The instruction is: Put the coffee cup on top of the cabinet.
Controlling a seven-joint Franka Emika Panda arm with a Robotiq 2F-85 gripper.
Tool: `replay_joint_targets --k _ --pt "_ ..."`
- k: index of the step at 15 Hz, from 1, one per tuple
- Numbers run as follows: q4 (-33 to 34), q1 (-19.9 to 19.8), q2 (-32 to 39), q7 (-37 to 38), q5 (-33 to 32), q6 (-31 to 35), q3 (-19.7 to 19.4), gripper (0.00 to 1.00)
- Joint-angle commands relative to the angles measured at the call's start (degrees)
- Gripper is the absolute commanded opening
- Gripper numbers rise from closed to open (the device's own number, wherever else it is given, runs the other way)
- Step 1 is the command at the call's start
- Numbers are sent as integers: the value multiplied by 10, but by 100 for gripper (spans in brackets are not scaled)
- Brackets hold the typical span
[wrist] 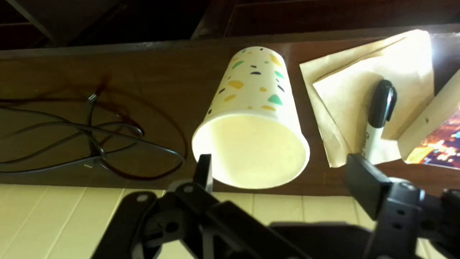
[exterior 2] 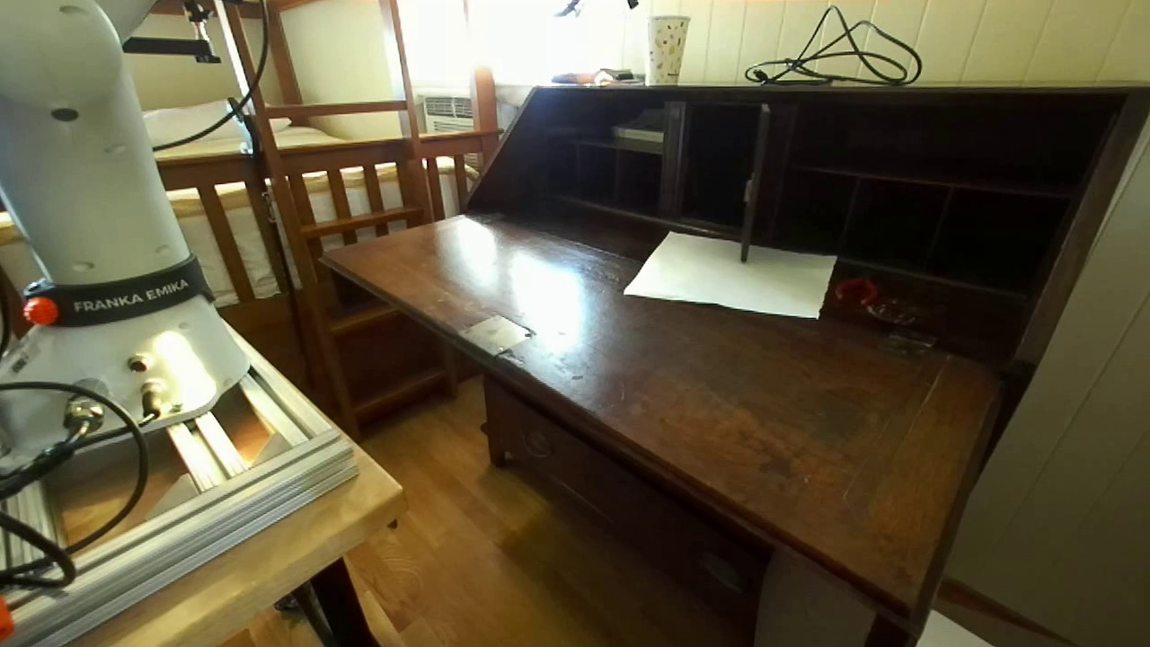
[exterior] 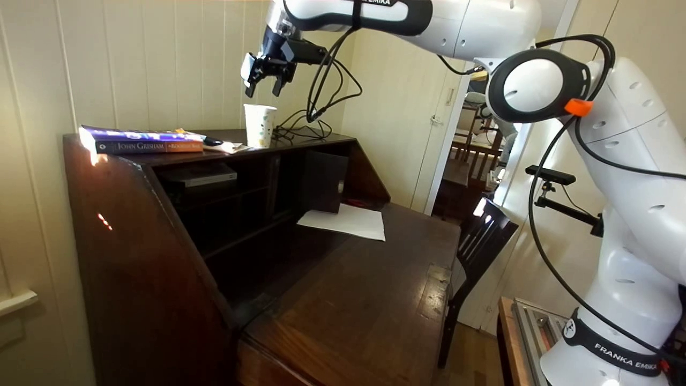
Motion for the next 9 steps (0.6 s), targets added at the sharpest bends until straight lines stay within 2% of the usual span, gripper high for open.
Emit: replay_joint_targets --k 1,3,5,9 --pt "5 9 -36 14 -9 -32 -10 100" --pt "-18 -5 -71 -18 21 -72 9 100" --pt "-40 -8 -107 -32 24 -107 13 100" --pt "-71 5 -172 -19 13 -102 14 100"
